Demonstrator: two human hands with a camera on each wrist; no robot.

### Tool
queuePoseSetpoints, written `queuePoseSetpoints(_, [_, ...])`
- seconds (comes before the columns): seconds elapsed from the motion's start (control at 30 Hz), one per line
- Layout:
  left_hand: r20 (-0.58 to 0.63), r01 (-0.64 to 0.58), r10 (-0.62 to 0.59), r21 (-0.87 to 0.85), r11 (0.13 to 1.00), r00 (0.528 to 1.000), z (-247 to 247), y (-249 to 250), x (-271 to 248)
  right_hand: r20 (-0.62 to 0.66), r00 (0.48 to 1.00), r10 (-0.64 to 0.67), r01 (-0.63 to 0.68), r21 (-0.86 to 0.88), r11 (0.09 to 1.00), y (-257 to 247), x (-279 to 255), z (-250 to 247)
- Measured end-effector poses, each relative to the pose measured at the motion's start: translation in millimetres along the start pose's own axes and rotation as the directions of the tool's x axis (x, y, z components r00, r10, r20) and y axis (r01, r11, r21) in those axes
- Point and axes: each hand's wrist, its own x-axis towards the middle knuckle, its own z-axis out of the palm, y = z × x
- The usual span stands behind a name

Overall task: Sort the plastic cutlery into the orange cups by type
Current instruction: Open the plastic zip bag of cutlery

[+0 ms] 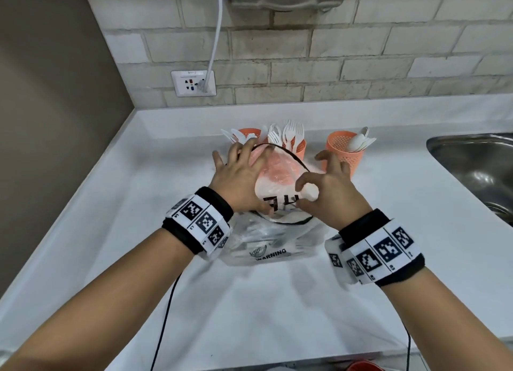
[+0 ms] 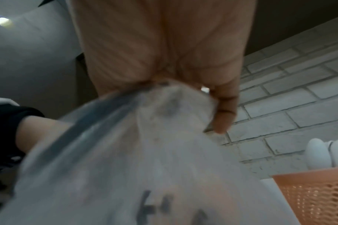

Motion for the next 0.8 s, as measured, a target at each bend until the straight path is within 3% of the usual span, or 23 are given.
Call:
queuePoseSetpoints(0.07, [-0.013,-0.019,0.020,0.049,0.999,1.000,3,3,-7,0.155,0.985,0.080,-0.057,-0.146,0.988,-2,-2,3])
queuePoseSetpoints(0.13, [-0.139,-0.090,0.110,0.144,0.986,0.984,9,9,-17,0.227,0.965,0.127,-0.080,-0.205,0.976,-7,-2,7])
queuePoseSetpoints(0.2, [-0.288,-0.204,0.257,0.204,0.958,0.922,15,17,-25,0.213,0.967,0.139,-0.100,-0.186,0.977,-10,0,14])
queuePoseSetpoints(0.23, [-0.269,-0.278,0.323,0.193,0.941,0.908,19,20,-27,0.192,0.971,0.142,-0.112,-0.162,0.980,-11,0,17])
queuePoseSetpoints(0.27, [-0.176,-0.305,0.324,0.129,0.944,0.929,23,22,-30,0.185,0.972,0.142,-0.116,-0.145,0.983,-12,1,20])
queuePoseSetpoints(0.33, [0.065,-0.218,0.220,-0.035,0.975,0.973,32,21,-32,0.202,0.969,0.140,-0.111,-0.148,0.983,-14,1,25])
queuePoseSetpoints(0.37, [0.118,-0.166,0.178,-0.105,0.980,0.977,34,19,-35,0.220,0.965,0.142,-0.109,-0.154,0.982,-14,1,26])
queuePoseSetpoints(0.53, [0.217,-0.055,0.095,-0.182,0.982,0.971,43,4,-39,0.175,0.971,0.165,-0.132,-0.186,0.974,-4,1,24])
queuePoseSetpoints(0.67, [0.238,-0.051,0.089,-0.163,0.985,0.967,36,5,-37,0.131,0.978,0.163,-0.136,-0.196,0.971,-6,0,29])
queuePoseSetpoints(0.8, [0.279,-0.010,0.064,-0.194,0.981,0.958,36,2,-29,0.183,0.969,0.169,-0.131,-0.200,0.971,-3,0,36])
